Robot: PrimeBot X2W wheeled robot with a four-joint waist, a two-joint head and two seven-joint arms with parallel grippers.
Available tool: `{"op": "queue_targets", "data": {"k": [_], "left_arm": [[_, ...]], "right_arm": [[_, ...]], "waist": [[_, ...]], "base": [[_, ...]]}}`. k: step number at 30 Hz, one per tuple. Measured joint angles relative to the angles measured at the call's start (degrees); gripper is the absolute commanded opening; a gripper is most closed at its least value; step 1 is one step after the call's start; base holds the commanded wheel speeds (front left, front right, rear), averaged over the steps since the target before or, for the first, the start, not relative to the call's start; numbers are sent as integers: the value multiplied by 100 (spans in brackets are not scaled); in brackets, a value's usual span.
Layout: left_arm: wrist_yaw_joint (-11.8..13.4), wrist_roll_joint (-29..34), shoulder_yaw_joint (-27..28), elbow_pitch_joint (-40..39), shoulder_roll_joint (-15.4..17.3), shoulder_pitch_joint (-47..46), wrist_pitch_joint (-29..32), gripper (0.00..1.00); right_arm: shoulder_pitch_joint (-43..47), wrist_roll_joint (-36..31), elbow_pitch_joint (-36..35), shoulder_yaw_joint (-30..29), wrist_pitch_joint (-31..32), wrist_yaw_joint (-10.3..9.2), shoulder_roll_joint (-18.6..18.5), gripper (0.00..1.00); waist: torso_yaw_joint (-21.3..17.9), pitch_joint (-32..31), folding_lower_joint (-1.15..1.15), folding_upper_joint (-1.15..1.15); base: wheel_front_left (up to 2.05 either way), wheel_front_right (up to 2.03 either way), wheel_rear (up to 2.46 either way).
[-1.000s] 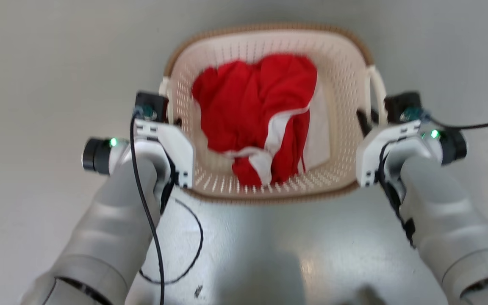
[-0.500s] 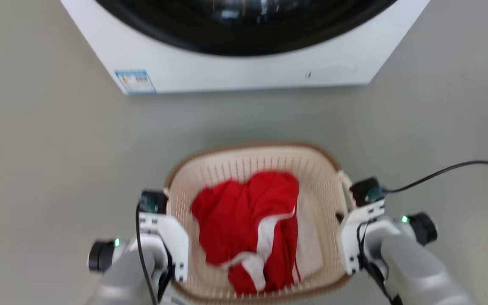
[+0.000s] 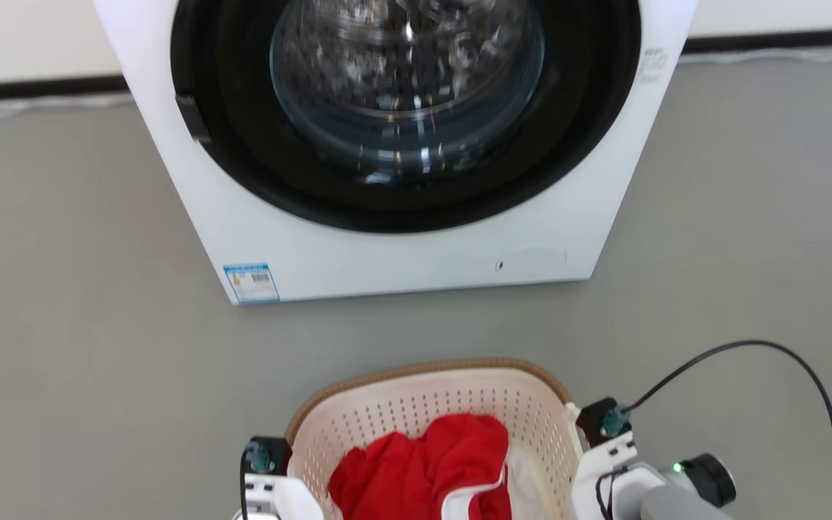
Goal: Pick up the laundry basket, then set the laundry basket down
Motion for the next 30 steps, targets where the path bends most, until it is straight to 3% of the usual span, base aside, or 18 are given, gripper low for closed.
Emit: {"op": "queue_targets", "data": {"k": [7, 30], "left_arm": [[65, -151, -159, -60, 22, 243, 20, 0], [98, -426, -460, -29, 65, 277, 11, 0]], "right_arm": [[186, 80, -26, 190, 96, 0, -10, 0], [292, 388, -118, 388, 148, -2, -38, 0]], "waist": [[-110, -442, 0, 0], [-131, -542, 0, 0]], "base": [[0, 0, 0], [0, 0, 0]]}}
